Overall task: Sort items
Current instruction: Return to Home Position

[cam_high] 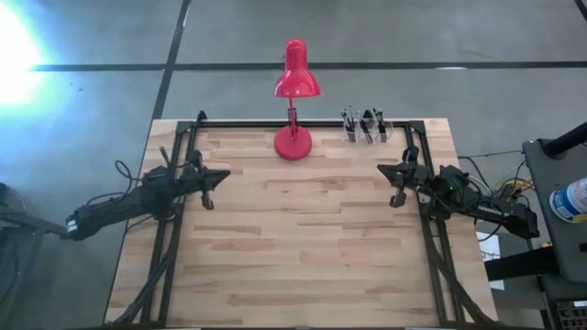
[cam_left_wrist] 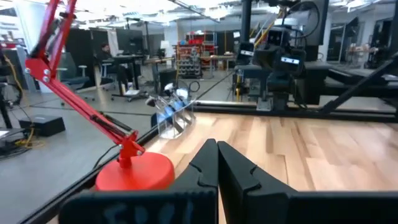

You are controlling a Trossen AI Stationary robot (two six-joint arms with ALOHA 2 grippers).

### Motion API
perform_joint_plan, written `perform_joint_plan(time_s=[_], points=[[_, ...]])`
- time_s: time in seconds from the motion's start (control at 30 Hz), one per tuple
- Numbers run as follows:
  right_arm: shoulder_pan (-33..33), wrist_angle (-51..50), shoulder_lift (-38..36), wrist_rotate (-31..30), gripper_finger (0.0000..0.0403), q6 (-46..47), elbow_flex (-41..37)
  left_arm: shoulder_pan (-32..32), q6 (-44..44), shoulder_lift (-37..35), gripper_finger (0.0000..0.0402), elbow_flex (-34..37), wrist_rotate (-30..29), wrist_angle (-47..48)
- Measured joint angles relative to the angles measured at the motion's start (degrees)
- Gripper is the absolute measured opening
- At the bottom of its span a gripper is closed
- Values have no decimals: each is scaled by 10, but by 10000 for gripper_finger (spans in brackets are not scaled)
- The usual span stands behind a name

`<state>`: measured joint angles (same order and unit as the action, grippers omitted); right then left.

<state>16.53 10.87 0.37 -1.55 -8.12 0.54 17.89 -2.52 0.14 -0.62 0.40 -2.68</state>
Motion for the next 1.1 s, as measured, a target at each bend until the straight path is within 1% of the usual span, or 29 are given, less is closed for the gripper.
perform_joint_plan(time_s=[0.1, 0.27, 0.6, 0.67, 0.8, 0.87, 1.0, 1.1], points=[[0, 0, 0, 0, 8, 0, 0, 0, -1, -1, 1, 1, -9, -5], [0, -1, 1, -1, 8, 1, 0, 0, -4, 0, 1, 1, -45, -7], [0, -4, 16, -3, 8, 2, 0, 0, 4, 1, 1, 2, -49, -7], [0, -4, 25, -21, 8, 2, 0, 0, 9, 1, 1, 2, -49, -7], [0, -4, 44, -79, 8, 2, 0, 0, 21, 1, 0, 2, -49, -7], [0, -4, 52, -86, 8, 2, 0, 0, 21, 1, 0, 2, -48, -7], [0, -4, 63, -82, 8, 22, 0, 0, 25, 1, 0, 2, -48, -7], [0, -4, 65, -49, 8, 33, 0, 0, 32, 1, 0, 2, -48, -7]])
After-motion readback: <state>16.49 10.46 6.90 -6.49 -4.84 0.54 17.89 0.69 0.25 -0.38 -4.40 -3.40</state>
